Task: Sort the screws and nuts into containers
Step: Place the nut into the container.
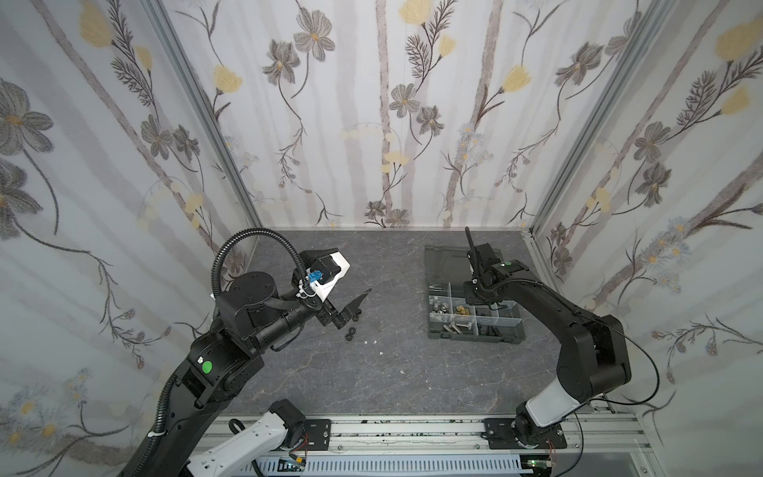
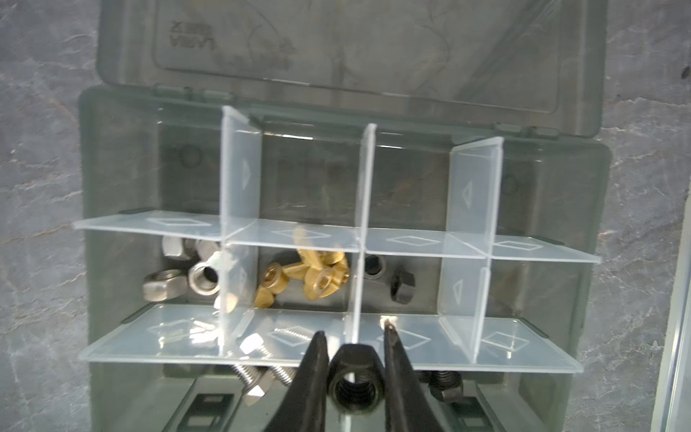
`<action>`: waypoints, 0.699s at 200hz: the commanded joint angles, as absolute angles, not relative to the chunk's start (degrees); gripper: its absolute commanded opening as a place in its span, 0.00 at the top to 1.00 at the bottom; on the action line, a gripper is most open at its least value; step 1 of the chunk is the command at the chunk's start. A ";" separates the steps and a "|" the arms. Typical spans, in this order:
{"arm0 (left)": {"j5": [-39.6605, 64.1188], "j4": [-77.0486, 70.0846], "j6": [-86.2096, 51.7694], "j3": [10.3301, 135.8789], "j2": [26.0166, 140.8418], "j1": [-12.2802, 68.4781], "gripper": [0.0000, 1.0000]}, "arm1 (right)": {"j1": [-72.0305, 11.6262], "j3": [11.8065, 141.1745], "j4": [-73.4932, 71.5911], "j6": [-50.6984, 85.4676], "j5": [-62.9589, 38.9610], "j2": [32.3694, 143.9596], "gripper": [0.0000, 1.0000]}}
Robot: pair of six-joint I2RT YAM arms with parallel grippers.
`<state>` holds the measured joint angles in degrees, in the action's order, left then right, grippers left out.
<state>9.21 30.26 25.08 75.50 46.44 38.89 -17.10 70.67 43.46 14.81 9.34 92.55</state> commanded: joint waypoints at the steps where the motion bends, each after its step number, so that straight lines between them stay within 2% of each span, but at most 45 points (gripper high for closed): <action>1: 9.67 28.56 25.23 75.67 46.59 38.86 0.00 | -15.07 69.64 41.71 13.38 9.84 92.26 0.78; 102: 9.14 29.09 25.31 76.03 46.99 38.85 0.00 | -12.29 63.19 35.33 11.48 9.93 95.45 0.78; 140: 9.32 29.14 25.31 76.25 47.40 38.85 0.00 | -12.21 63.02 35.33 11.26 10.44 95.63 0.72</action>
<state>9.17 30.28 25.08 75.72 47.24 38.89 -12.21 63.20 35.83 11.90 9.34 95.57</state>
